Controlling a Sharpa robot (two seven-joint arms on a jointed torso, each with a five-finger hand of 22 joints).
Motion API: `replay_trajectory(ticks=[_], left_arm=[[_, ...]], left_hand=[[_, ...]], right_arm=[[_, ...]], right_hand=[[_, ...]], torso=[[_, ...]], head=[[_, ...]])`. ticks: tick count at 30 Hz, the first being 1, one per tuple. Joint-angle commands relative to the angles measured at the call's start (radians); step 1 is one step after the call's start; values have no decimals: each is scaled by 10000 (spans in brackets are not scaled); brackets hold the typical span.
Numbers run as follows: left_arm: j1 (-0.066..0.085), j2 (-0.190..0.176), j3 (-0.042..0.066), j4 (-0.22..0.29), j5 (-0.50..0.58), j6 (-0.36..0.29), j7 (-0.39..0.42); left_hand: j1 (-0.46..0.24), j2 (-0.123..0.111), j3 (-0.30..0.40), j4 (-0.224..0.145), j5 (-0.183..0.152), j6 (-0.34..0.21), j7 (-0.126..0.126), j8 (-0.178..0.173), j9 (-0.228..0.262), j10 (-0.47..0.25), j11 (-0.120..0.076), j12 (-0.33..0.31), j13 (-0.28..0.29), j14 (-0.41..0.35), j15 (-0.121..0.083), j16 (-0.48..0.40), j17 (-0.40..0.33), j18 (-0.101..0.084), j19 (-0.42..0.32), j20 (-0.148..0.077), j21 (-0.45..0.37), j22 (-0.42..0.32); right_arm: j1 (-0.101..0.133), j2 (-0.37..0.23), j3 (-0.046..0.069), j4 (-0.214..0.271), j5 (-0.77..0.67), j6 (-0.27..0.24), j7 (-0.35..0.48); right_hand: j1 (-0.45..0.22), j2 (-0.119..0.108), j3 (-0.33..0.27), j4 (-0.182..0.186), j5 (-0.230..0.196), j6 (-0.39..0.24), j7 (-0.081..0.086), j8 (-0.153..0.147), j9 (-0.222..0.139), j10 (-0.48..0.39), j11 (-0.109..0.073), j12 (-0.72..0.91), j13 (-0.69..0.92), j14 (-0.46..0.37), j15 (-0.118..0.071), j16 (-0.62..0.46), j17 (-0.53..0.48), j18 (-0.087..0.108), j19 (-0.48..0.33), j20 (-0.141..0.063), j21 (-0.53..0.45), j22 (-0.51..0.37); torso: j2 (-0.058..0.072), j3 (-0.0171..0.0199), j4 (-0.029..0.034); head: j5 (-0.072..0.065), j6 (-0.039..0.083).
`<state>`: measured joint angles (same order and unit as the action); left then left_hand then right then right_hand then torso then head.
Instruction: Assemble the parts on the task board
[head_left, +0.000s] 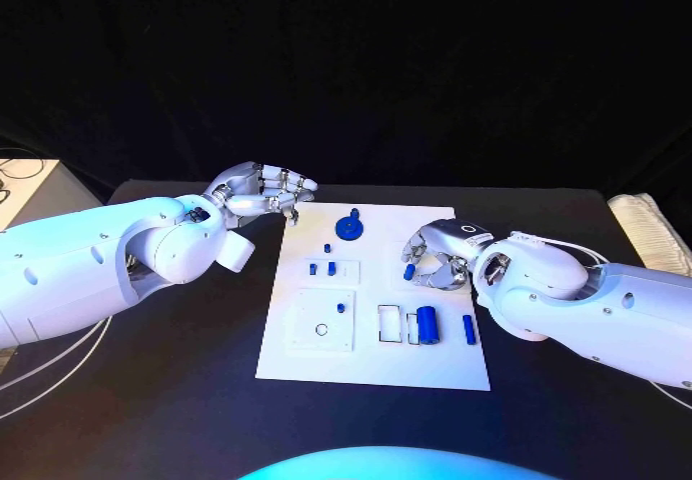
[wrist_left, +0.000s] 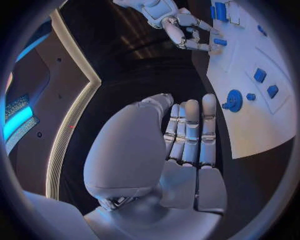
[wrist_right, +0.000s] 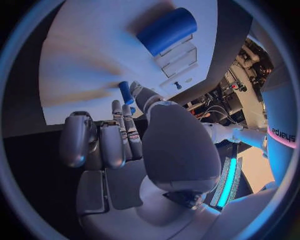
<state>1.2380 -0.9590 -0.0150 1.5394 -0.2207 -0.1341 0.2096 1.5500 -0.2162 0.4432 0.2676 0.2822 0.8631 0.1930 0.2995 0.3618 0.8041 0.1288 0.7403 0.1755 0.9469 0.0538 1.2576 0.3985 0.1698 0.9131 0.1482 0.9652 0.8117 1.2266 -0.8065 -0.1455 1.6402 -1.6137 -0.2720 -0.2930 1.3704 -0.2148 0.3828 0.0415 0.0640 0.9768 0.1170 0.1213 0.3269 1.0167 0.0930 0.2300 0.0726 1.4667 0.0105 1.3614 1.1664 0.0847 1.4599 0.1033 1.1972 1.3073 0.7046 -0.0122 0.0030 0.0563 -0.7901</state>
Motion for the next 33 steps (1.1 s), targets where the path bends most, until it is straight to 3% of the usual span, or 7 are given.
replay_trajectory(ticks=[1, 5, 12, 20, 26, 33], left_arm=[[4, 19, 5, 7, 14, 180, 41], [3, 30, 5, -4, 14, 183, 33], [3, 28, 5, -7, 14, 182, 25], [3, 16, 5, -2, 14, 191, 13], [2, 12, 5, -4, 14, 199, -7], [2, 38, 5, -26, 14, 208, -12]], left_hand=[[-97, -30, 39, 0, -16, -68, -22, 33, 17, -41, 3, -53, -17, 27, 69, -36, 15, 139, 0, 82, 47, 11], [-97, -30, 39, 0, -16, -68, -22, 33, 17, -41, 3, -53, -17, 27, 69, -36, 15, 139, 0, 82, 47, 11], [-97, -30, 39, 0, -16, -68, -22, 33, 17, -41, 3, -53, -17, 27, 69, -36, 15, 139, 0, 82, 47, 11], [-112, -14, 57, 1, -14, -71, -21, 49, 25, -42, 4, -54, -15, 25, 73, -42, 28, 140, -6, 89, 46, 12], [-112, -14, 57, 1, -14, -71, -21, 49, 25, -42, 4, -54, -15, 25, 73, -42, 28, 140, -6, 89, 46, 12], [-112, -14, 57, 1, -14, -71, -21, 49, 25, -42, 4, -54, -15, 25, 73, -42, 28, 140, -6, 89, 46, 12]], right_arm=[[-13, 60, -5, -39, -137, 138, -2], [-20, 138, -15, -85, -141, 87, -1], [-89, 250, -40, -211, -226, 21, -24], [-196, 390, -50, -356, -386, -147, -111], [-235, 445, -56, -413, -562, -467, -216], [-254, 342, -55, -174, -577, -1046, -217]], right_hand=[[77, 45, 200, 22, 5, 119, 11, -18, -18, 156, -27, 72, -3, 214, -37, 83, 85, -135, 135, -18, 107, 785], [17, 76, 1008, 132, 3, 513, 123, 77, 0, 751, -176, 85, -48, 241, -169, 48, 20, -198, 268, -125, 427, 963], [-148, 48, 1892, 153, -15, 982, 84, 266, 115, 1542, -281, -127, -29, 279, -250, 61, 39, -269, 378, -221, 775, 1168], [-151, 106, 2169, 58, -18, 1190, 37, 402, 216, 1866, -350, -241, -3, 298, -306, 92, 78, -298, 423, -267, 940, 1268], [-85, 178, 2391, -66, -12, 1245, 39, 455, 270, 1996, -370, -338, 10, 301, -335, 106, 97, -313, 442, -293, 1016, 1317], [-134, 244, 2552, -170, -23, 1428, 5, 599, 383, 2247, -421, -416, 54, 318, -387, 156, 174, -356, 500, -315, 1239, 1441]], torso=[[-11, -17, -8], [-13, -15, -6], [-11, -5, -4], [-5, -4, 11], [-13, -1, -12], [-26, -1, -13]], head=[[4, -13], [2, -23], [7, -35], [25, -65], [38, -76], [33, -73]])
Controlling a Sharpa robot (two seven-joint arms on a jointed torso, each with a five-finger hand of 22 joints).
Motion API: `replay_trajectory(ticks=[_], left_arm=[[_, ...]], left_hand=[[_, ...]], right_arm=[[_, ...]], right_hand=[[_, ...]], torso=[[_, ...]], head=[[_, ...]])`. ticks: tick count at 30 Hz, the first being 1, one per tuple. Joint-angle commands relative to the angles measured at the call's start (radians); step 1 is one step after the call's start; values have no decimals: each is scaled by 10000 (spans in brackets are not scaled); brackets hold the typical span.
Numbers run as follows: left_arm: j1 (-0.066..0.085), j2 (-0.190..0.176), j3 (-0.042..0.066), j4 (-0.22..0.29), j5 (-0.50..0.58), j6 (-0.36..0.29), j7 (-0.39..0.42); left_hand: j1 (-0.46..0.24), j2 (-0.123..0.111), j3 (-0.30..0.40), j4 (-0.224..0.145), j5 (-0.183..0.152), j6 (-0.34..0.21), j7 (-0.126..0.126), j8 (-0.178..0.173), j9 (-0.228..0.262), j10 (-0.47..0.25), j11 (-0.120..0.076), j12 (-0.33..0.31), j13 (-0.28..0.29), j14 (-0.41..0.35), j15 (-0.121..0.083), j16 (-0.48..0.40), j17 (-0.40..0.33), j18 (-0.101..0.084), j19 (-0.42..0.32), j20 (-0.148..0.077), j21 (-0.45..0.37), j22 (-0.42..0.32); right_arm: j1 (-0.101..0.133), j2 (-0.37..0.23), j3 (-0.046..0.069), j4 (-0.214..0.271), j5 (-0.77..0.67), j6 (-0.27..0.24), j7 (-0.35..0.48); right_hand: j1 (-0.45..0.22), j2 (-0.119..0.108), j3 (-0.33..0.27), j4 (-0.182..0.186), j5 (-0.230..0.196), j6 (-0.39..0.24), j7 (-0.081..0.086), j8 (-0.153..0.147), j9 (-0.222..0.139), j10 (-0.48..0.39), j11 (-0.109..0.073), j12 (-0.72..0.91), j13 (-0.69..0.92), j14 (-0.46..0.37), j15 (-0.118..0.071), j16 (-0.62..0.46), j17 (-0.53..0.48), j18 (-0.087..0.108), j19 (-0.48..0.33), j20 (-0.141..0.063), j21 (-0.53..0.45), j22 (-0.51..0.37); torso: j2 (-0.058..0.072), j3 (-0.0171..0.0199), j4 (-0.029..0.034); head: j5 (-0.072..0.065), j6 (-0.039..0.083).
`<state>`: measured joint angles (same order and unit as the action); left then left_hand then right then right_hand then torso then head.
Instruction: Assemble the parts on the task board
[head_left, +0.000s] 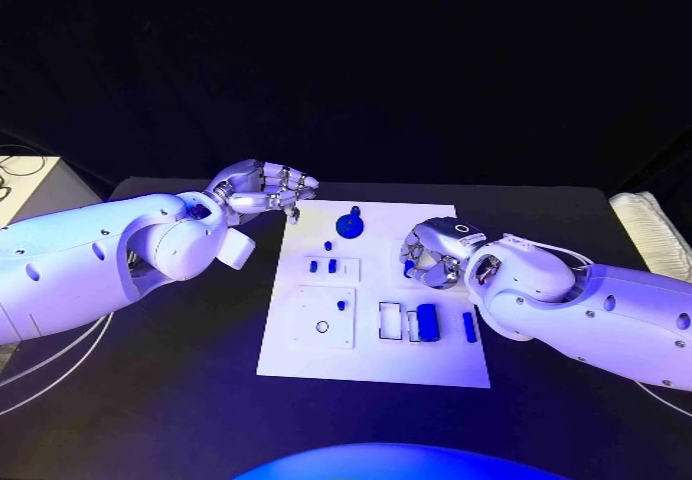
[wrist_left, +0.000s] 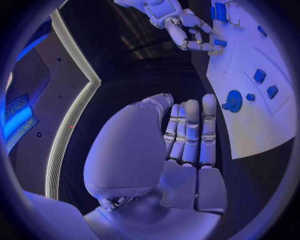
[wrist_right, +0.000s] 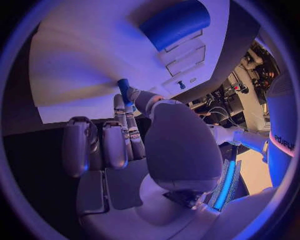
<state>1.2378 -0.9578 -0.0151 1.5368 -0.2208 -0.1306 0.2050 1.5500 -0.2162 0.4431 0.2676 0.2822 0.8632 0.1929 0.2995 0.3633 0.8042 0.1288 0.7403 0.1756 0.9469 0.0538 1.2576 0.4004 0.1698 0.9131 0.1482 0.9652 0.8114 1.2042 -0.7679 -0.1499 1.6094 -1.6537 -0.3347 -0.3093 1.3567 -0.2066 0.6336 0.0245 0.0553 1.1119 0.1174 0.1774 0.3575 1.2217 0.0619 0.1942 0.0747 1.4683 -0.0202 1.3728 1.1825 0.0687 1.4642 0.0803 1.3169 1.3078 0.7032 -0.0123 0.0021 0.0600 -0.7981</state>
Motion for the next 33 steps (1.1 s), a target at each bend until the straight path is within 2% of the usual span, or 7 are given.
replay_trajectory(ticks=[1, 5, 11, 18, 21, 24, 33], left_arm=[[3, 28, 6, -5, 14, 174, 34], [2, 47, 6, -61, 17, 164, 35], [-3, 78, 5, -130, 25, 137, 38], [-7, 123, 5, -169, 35, 129, 41], [-9, 140, 5, -180, 42, 127, 41], [-11, 166, 4, -189, 47, 135, 43], [-16, 255, -4, -210, 68, 149, 34]], left_hand=[[-112, -14, 58, 1, -14, -72, -20, 50, 9, -43, 5, -54, -16, 24, 73, -42, 9, 141, -7, 89, 46, 15], [-118, -6, 72, -3, -14, -79, -19, 59, 14, -39, 5, -52, -14, 22, 74, -46, 18, 142, -11, 92, 45, 16], [-118, -6, 72, -3, -14, -79, -19, 59, 14, -39, 5, -52, -14, 22, 74, -46, 18, 142, -11, 92, 45, 16], [-118, -6, 72, -3, -14, -79, -19, 59, 14, -39, 5, -52, -14, 22, 74, -46, 18, 142, -11, 92, 45, 16], [-118, -6, 72, -3, -14, -79, -19, 59, 14, -39, 5, -52, -14, 22, 74, -46, 18, 142, -11, 92, 45, 16], [-118, -6, 72, -3, -14, -79, -19, 59, 14, -39, 5, -52, -14, 22, 74, -46, 18, 142, -11, 92, 45, 16], [-118, -6, 72, -3, -14, -79, -19, 59, 14, -39, 5, -52, -14, 22, 74, -46, 18, 142, -11, 92, 45, 16]], right_arm=[[-29, -74, -7, 183, -161, -464, -55], [39, -310, 42, 586, 114, -660, -60], [358, -748, 157, 1448, 668, -780, -82], [526, -725, 205, 2033, 922, -853, -36], [460, -466, 191, 2099, 930, -862, 12], [310, -100, 146, 2060, 846, -875, 67], [-416, 1083, -7, 1597, 430, -1049, 218]], right_hand=[[-16, 160, 46, -5, 62, 90, -1, 50, 87, 222, -115, -68, 39, 307, -84, 54, 35, -200, 463, -88, 67, 1449], [-112, 141, 41, 7, 58, 110, -11, 78, 120, 279, -122, -112, 51, 317, -92, 79, 72, -209, 476, -97, 112, 1476], [-152, 127, 39, 9, 58, 120, -16, 93, 136, 308, -128, -134, 57, 322, -95, 92, 93, -217, 487, -101, 153, 1498], [-155, 126, 41, 6, 59, 124, -19, 97, 140, 316, -131, -139, 59, 322, -97, 93, 93, -231, 505, -102, 226, 1533], [-156, 126, 45, 0, 60, 126, -21, 100, 144, 322, -133, -146, 60, 321, -99, 89, 82, -227, 500, -103, 207, 1524], [-156, 126, 45, 0, 60, 126, -21, 100, 144, 322, -133, -146, 60, 321, -99, 89, 82, -227, 500, -103, 207, 1524], [-250, 77, 29, 10, 56, 90, -10, 96, 163, 342, -122, -213, 64, 314, -96, 78, 55, -216, 487, -107, 150, 1502]], torso=[[-17, 2, -3], [-36, -12, -5], [-33, -26, -3], [-33, -26, 5], [-32, -20, -4], [-39, -34, 4], [-1, -11, 26]], head=[[-8, 6], [-13, 32], [-15, 68], [54, 64], [108, 57], [168, 25], [277, 9]])
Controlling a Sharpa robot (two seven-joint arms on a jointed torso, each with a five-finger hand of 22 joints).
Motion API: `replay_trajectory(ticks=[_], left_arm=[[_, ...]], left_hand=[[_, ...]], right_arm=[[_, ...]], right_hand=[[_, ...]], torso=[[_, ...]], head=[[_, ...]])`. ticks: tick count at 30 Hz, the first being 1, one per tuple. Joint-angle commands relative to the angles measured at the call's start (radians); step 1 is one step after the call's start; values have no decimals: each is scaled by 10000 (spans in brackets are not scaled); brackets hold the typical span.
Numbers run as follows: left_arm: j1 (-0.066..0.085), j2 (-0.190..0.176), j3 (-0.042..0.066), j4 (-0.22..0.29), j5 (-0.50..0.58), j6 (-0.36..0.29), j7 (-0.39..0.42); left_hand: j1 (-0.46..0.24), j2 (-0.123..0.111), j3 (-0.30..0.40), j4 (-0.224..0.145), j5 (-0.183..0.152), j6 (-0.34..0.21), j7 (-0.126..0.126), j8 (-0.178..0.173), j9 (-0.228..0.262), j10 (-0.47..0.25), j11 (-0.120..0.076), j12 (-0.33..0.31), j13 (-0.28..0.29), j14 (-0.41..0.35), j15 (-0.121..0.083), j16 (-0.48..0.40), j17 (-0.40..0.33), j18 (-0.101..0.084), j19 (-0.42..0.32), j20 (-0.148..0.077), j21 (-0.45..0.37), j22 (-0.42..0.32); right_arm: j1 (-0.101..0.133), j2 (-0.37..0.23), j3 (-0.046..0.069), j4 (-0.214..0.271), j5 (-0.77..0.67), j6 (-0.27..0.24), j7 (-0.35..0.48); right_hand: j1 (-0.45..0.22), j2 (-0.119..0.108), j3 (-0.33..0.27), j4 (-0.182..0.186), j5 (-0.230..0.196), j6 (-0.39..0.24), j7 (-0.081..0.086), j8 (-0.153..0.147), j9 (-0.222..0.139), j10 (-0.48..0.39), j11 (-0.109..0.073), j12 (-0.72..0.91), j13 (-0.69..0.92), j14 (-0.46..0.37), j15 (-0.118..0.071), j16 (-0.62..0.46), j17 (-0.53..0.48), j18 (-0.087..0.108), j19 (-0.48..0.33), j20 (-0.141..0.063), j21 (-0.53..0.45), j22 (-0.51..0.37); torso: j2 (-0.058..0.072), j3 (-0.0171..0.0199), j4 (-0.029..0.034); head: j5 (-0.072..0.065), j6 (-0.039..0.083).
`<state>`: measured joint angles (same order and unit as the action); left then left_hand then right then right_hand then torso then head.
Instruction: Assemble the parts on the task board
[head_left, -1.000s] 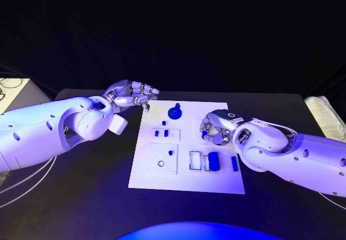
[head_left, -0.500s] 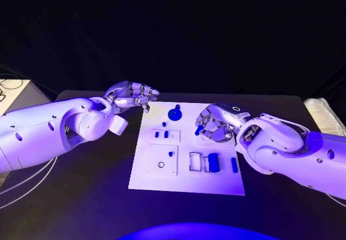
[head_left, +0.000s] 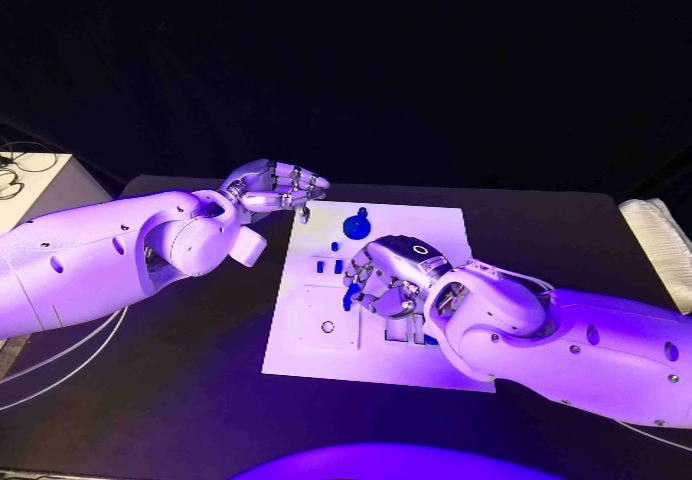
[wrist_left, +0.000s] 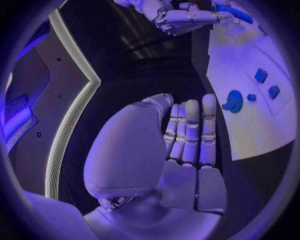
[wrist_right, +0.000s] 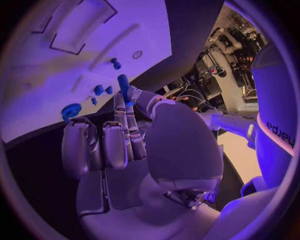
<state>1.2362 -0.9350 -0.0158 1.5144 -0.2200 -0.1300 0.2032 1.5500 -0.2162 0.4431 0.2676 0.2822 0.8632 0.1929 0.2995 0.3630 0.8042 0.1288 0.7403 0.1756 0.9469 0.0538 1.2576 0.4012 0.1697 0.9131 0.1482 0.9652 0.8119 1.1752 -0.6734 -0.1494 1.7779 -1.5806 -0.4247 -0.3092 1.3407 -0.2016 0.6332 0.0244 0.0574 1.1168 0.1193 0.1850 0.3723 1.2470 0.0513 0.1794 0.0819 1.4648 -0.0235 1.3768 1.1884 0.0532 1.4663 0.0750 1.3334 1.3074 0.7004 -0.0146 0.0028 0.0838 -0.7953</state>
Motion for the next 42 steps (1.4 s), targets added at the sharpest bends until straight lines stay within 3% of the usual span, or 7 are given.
replay_trajectory(ticks=[1, 4, 11, 23, 42], left_arm=[[0, 31, 1, 18, 61, 143, 51], [-1, 34, -2, 32, 64, 140, 51], [-1, 31, -5, 54, 66, 141, 44], [0, 20, -6, 51, 66, 155, 29], [0, -21, -6, 53, 66, 168, 1]], left_hand=[[-118, -6, 72, -3, -14, -79, -18, 60, 17, -39, 5, -52, -14, 23, 74, -46, 10, 142, -11, 92, 45, 10], [-118, -6, 72, -3, -14, -79, -18, 60, 17, -39, 5, -52, -14, 23, 74, -46, 10, 142, -11, 92, 45, 10], [-125, -4, 94, -21, -15, -88, -19, 81, 28, -38, 6, -50, -11, 21, 75, -52, 29, 145, -17, 97, 46, 12], [-125, -4, 94, -21, -15, -88, -19, 81, 28, -38, 6, -50, -11, 21, 75, -52, 29, 145, -17, 97, 46, 12], [-142, -4, 105, -25, -16, -94, -18, 97, 36, -39, 7, -50, -9, 21, 77, -57, 43, 146, -21, 100, 47, 14]], right_arm=[[-220, 246, -22, -140, -361, -168, 233], [-471, 522, -41, -299, -507, -218, 265], [-782, 892, -71, -629, -704, -295, 264], [-917, 1038, -139, -823, -746, -149, 275], [-933, 1041, -171, -898, -1414, 546, -95]], right_hand=[[-90, 28, 34, 11, 36, 41, -29, 20, 16, 89, -16, -65, -8, 349, -63, 38, -5, -61, 467, -55, -16, 1506], [-92, 25, 35, 8, 36, 38, -29, 20, 18, 91, -17, -71, -7, 350, -63, 41, 0, -61, 467, -55, -18, 1506], [-85, 27, 45, -4, 40, 35, -30, 21, 22, 95, -21, -82, -6, 350, -64, 43, 3, -58, 463, -55, -35, 1499], [-72, 30, 60, -26, 42, 30, -28, 23, 29, 103, -23, -102, -4, 350, -66, 44, 3, -60, 466, -57, -25, 1505], [-126, -1, 53, -32, 35, -5, -13, 15, 42, 102, -4, -161, -2, 337, -57, 18, -49, -50, 451, -56, -78, 1484]], torso=[[31, 12, 7], [39, 10, -3], [34, 19, 13], [18, 19, -13], [24, 7, 0]], head=[[56, -28], [111, -28], [201, -125], [290, -247], [253, -271]])
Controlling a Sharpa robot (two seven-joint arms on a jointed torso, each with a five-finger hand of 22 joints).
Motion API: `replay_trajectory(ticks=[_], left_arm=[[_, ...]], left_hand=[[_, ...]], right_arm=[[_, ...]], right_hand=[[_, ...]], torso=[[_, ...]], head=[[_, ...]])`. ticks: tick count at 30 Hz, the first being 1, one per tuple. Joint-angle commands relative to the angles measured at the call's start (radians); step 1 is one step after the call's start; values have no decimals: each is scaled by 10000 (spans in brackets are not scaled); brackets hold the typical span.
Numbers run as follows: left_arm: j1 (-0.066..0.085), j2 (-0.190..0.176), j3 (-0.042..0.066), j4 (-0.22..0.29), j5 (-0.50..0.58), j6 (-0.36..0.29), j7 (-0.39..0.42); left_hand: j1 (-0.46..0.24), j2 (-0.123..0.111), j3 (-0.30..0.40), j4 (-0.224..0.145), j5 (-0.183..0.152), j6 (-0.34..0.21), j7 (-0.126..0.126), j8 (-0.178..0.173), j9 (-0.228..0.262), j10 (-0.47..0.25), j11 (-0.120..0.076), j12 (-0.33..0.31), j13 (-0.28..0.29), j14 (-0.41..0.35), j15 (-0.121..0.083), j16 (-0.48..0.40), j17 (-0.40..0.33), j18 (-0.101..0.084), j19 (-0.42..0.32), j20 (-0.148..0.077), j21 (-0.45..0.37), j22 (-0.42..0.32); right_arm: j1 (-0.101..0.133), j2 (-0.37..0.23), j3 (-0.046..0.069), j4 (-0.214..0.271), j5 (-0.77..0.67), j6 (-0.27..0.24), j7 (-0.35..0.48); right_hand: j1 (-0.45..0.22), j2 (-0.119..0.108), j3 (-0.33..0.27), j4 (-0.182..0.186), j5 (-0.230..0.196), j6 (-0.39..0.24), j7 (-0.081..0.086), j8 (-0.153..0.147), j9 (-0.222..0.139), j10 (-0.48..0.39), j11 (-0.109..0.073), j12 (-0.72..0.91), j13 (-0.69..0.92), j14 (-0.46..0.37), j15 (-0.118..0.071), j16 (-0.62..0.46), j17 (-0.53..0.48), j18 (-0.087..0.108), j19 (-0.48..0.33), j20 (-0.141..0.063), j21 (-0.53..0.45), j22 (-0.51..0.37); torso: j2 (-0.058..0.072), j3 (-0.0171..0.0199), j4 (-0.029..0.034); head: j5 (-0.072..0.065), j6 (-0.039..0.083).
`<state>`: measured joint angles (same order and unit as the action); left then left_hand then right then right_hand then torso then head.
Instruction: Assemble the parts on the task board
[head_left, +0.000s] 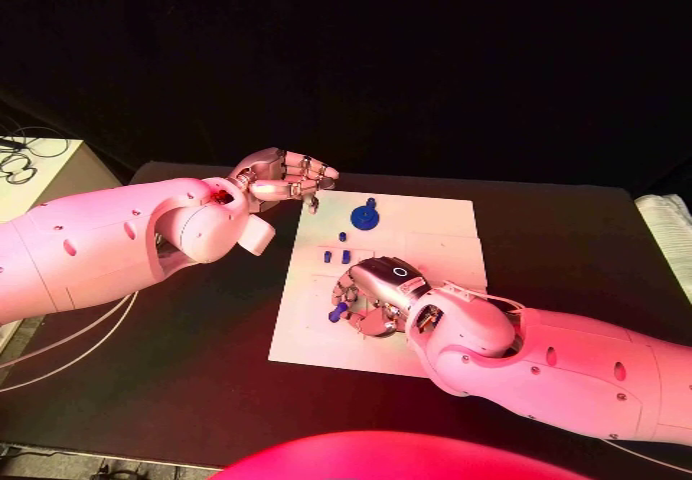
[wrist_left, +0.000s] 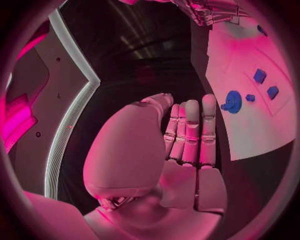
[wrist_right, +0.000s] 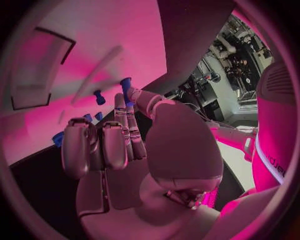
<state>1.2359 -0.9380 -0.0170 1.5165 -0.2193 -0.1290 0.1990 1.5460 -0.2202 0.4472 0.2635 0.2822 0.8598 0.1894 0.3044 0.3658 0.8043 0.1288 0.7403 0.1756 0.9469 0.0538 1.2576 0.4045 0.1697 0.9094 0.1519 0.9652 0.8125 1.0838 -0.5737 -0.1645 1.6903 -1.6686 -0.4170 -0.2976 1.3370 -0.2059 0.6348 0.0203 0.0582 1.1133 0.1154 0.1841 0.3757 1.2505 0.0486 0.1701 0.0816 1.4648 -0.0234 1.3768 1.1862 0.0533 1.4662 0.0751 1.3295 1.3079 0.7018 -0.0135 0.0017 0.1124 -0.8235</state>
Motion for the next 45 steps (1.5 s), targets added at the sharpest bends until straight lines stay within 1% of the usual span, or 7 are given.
replay_trajectory(ticks=[1, 10, 15, 18, 27, 34, 45], left_arm=[[3, 10, 6, 32, 60, 160, 41], [3, -5, 6, 35, 60, 156, 31], [3, 4, 6, 38, 60, 160, 28], [3, 8, 6, 36, 60, 160, 25], [3, 5, 6, 35, 60, 175, 6], [3, 1, 6, 34, 60, 185, -6], [2, -7, 4, 49, 62, 175, 30]], left_hand=[[-101, 36, 64, 16, -16, -59, 16, 48, 9, -40, 7, -50, -9, 21, 77, -57, 9, 146, 16, 63, 47, 8], [-112, 41, 70, 18, -16, -63, 17, 55, 12, -41, 8, -50, -9, 20, 78, -60, 15, 146, 14, 65, 47, 9], [-112, 41, 70, 18, -16, -63, 17, 55, 12, -41, 8, -50, -9, 20, 78, -60, 15, 146, 14, 65, 47, 9], [-112, 41, 70, 18, -16, -63, 17, 55, 12, -41, 8, -50, -9, 20, 78, -60, 15, 146, 14, 65, 47, 9], [-112, 41, 70, 18, -16, -63, 17, 55, 12, -41, 8, -50, -9, 20, 78, -60, 15, 146, 14, 65, 47, 9], [-120, 52, 89, 11, -14, -71, 16, 69, 19, -44, 7, -51, -7, 17, 79, -66, 27, 147, 10, 67, 46, 10], [-130, 45, 92, 8, -17, -79, 17, 75, 22, -50, 9, -54, -7, 14, 80, -71, 33, 147, 7, 68, 46, 10]], right_arm=[[-19, 64, -23, -26, -583, 480, -239], [-20, 142, -41, -50, -713, 426, -202], [-19, 198, -68, -115, -532, 466, 84], [-18, 224, -84, -143, -447, 470, 181], [-18, 204, -107, -161, -336, 92, 339], [-19, 137, -110, -108, -289, -291, 419], [108, -822, 2, 467, 1181, -1808, 1216]], right_hand=[[-89, 42, 37, 9, 27, 30, 26, 24, 8, 67, 23, -68, 1, 337, -58, 19, -27, -51, 452, -57, -38, 1479], [-142, -2, 31, 6, 28, -21, 36, 4, 12, 53, 35, -127, 0, 322, -47, -7, -73, -40, 434, -51, -101, 1454], [-661, -554, -215, 122, 21, -699, 220, -362, -86, -687, 303, -720, -113, 296, 182, -23, -140, 64, 243, 111, -735, 1186], [-747, -665, -502, 158, 22, -946, 207, -512, -127, -958, 322, -770, -115, 204, 207, -138, -361, 137, 126, 162, -1108, 1025], [-490, -522, -1469, 200, 39, -1474, 124, -861, -252, -1614, 398, -583, -83, 37, 270, -280, -677, 237, -31, 243, -1692, 777], [-414, -454, -1562, 206, 44, -1460, 130, -865, -257, -1625, 394, -503, -66, 48, 270, -252, -638, 233, -18, 247, -1670, 789], [-276, -355, -1875, 302, 46, -1447, 278, -909, -299, -1460, 331, -89, 21, 57, 221, -256, -679, 246, -3, 220, -1740, 762]], torso=[[8, -3, 16], [2, -8, 2], [-1, -8, -2], [-5, -3, 4], [-11, -6, 6], [-5, -1, -5], [-5, 5, -9]], head=[[-41, 13], [-39, -17], [-41, -25], [-41, -22], [-53, -22], [-69, -9], [-199, 71]])
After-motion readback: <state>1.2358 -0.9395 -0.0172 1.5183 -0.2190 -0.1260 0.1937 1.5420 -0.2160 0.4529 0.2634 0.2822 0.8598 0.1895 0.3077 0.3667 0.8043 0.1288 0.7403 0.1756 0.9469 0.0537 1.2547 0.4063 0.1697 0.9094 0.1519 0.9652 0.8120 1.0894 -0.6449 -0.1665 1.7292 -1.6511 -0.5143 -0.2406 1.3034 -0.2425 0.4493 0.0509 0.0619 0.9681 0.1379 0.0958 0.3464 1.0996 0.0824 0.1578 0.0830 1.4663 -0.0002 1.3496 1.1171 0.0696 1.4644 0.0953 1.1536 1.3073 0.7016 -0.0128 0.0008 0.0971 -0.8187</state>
